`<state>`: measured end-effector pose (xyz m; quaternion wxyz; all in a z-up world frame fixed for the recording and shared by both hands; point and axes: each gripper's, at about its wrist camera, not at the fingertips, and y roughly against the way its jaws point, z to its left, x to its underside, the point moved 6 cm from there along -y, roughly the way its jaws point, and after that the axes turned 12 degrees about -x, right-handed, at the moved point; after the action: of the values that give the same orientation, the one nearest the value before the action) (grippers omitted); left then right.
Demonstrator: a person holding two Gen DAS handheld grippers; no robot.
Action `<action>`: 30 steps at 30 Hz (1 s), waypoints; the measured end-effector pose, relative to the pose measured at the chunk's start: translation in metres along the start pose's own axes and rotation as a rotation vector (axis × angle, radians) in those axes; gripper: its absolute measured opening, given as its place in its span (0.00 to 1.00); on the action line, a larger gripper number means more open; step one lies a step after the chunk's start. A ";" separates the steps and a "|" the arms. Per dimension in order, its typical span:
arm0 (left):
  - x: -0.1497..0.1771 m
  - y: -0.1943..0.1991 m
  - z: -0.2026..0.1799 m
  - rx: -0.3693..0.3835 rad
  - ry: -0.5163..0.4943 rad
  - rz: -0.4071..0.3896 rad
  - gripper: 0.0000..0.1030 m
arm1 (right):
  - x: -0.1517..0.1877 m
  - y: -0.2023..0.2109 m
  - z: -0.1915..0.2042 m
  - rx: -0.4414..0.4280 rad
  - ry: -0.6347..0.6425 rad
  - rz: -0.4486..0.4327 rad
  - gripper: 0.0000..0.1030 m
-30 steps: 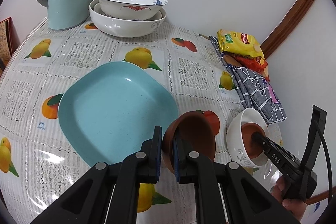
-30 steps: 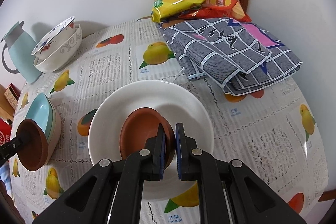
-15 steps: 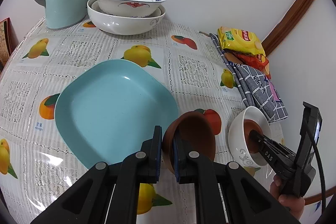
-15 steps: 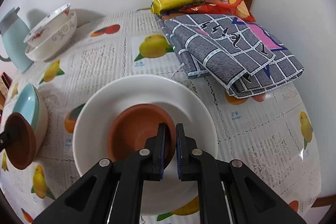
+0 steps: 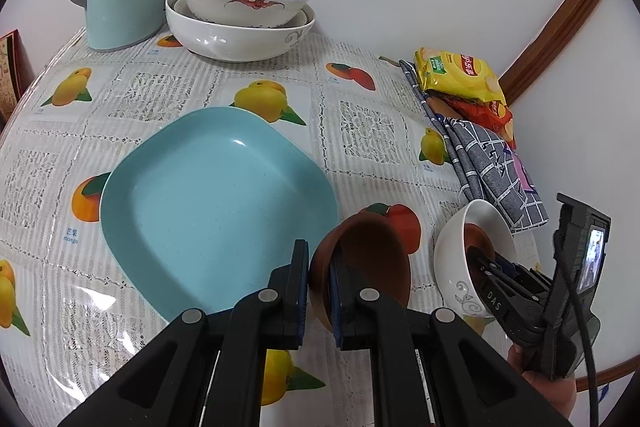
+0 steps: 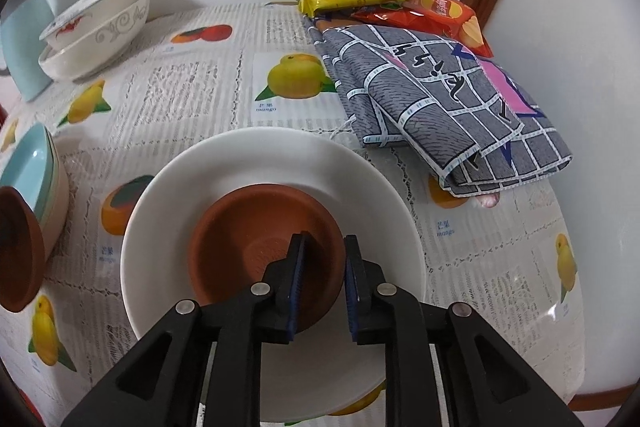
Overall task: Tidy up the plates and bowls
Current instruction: 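Lower the brown bowl into the white bowl and open the right tool, then move the left tool's brown bowl over the white bowl and lower it inside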
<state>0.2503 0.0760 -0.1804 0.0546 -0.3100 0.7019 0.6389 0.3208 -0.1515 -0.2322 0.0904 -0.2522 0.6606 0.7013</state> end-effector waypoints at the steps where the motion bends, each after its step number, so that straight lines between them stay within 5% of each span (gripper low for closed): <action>1: 0.000 0.001 0.000 0.001 0.000 -0.001 0.09 | 0.000 -0.001 0.001 0.009 0.010 0.004 0.21; 11: 0.003 0.011 -0.001 0.001 -0.006 -0.015 0.09 | -0.001 0.011 0.004 0.010 0.008 -0.016 0.40; 30: 0.017 0.039 -0.040 0.021 -0.055 -0.046 0.09 | 0.022 0.095 -0.033 -0.070 -0.085 -0.167 0.44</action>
<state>0.2291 0.0324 -0.1475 0.0917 -0.3079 0.6996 0.6383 0.2659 -0.1987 -0.1592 0.1676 -0.2796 0.6078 0.7241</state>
